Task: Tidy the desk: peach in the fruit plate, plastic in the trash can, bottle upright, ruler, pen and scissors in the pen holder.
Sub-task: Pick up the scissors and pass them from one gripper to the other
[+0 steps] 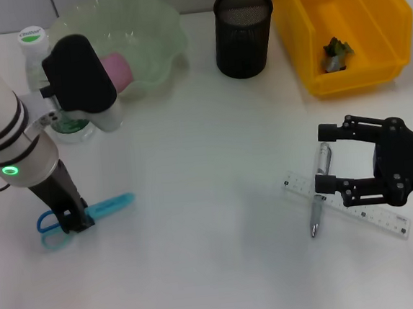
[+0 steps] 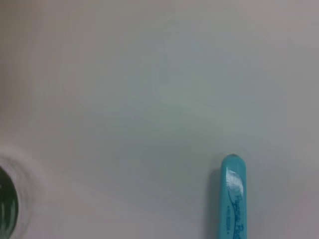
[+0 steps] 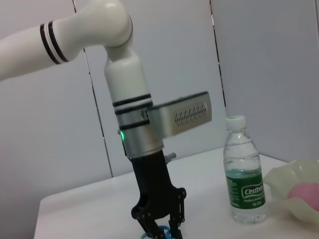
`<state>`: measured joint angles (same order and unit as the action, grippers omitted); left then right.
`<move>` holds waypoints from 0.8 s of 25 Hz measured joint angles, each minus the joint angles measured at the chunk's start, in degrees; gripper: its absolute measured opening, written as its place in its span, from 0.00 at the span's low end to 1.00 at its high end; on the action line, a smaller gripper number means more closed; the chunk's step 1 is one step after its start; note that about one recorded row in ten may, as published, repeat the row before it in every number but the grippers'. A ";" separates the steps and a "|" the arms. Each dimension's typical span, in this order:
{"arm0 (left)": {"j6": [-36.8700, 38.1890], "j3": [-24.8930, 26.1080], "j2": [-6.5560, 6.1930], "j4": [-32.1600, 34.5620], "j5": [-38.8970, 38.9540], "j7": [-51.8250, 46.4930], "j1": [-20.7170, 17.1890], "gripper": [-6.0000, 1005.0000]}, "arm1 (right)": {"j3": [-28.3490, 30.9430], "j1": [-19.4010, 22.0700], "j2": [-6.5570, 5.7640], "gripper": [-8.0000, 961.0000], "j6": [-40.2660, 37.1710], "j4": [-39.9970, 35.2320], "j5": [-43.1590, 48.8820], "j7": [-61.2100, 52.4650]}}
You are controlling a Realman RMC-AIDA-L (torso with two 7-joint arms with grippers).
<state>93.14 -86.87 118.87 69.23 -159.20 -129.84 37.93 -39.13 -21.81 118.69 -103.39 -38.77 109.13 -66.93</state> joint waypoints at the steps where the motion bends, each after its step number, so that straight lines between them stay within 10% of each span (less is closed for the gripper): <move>1: 0.65 0.37 -0.06 0.49 0.71 0.08 0.00 0.26 | -0.02 0.01 -0.02 0.87 0.00 0.01 0.00 -0.02; 12: 6.29 6.60 -0.25 4.57 11.57 2.30 0.40 0.26 | 0.14 0.60 -0.27 0.87 -0.51 0.02 0.03 -0.08; 20: 5.41 22.99 -0.35 -0.64 28.42 9.56 -0.20 0.26 | 0.25 1.53 -0.69 0.87 -0.52 0.07 -0.13 0.07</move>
<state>98.55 -63.88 118.52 68.59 -130.78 -120.28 37.73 -38.88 -20.28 118.00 -103.90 -38.71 109.00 -66.86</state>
